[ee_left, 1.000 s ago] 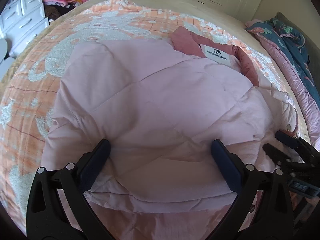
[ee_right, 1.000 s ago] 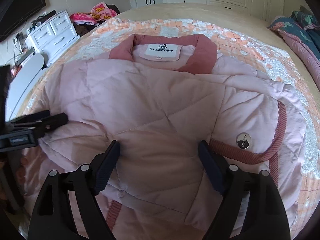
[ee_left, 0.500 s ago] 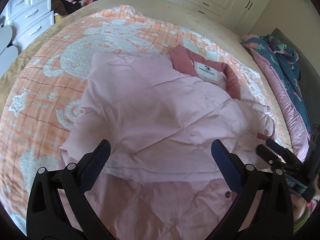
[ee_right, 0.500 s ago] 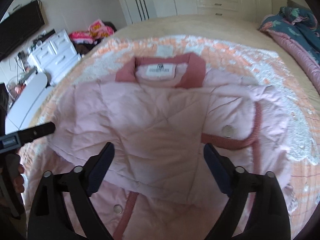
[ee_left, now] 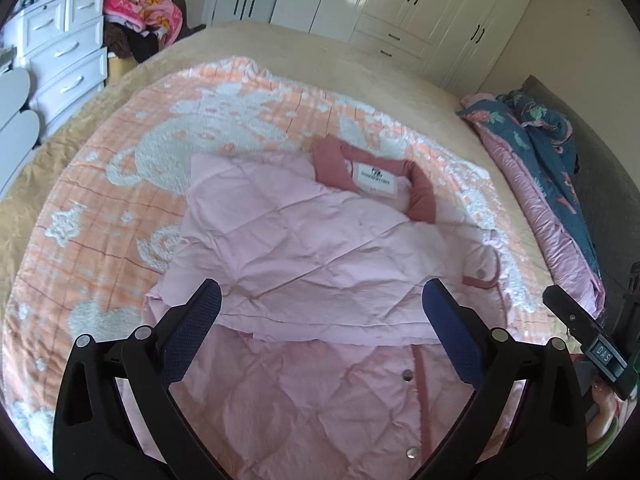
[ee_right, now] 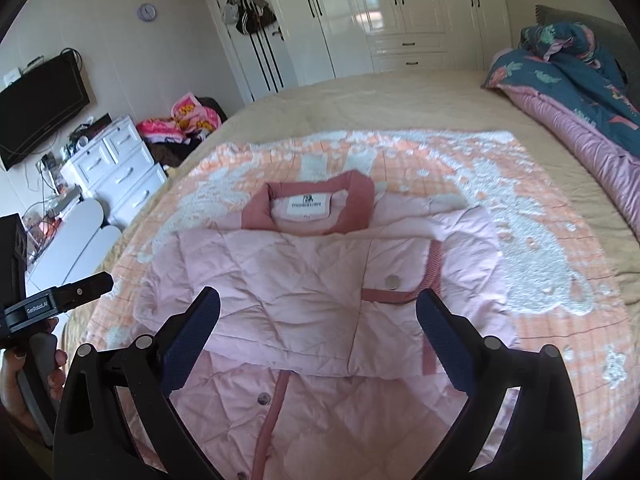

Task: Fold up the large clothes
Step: 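Release the cuff and smooth the folded jacket with both tools, then move both tools back over the jacket toward its hem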

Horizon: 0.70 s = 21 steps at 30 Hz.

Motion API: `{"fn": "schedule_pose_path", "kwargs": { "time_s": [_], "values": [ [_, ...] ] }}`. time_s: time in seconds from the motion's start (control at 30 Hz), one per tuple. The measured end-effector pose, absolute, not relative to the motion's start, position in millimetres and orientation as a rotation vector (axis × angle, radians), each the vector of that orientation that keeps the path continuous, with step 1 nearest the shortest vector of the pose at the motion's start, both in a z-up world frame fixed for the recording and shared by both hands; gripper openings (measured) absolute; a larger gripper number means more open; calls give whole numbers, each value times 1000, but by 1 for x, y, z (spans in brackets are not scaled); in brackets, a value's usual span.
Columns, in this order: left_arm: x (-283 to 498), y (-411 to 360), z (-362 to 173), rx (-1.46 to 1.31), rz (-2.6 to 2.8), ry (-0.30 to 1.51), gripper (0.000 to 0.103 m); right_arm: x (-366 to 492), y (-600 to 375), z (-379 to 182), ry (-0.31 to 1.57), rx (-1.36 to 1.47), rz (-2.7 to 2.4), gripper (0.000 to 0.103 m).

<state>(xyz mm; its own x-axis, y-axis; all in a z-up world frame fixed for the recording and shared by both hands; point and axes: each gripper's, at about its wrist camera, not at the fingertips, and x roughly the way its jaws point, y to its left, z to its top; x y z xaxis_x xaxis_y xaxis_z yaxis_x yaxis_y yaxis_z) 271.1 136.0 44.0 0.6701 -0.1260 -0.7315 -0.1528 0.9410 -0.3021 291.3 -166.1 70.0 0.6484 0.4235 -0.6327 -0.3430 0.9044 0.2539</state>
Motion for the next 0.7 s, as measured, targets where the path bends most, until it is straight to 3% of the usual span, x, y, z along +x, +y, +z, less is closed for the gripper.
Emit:
{"fn": "schedule_pose_path", "kwargs": {
  "time_s": [0.7],
  "values": [
    [197, 125, 107, -330, -21, 721, 95, 210, -199, 132, 631, 130, 455, 99]
  ]
}}
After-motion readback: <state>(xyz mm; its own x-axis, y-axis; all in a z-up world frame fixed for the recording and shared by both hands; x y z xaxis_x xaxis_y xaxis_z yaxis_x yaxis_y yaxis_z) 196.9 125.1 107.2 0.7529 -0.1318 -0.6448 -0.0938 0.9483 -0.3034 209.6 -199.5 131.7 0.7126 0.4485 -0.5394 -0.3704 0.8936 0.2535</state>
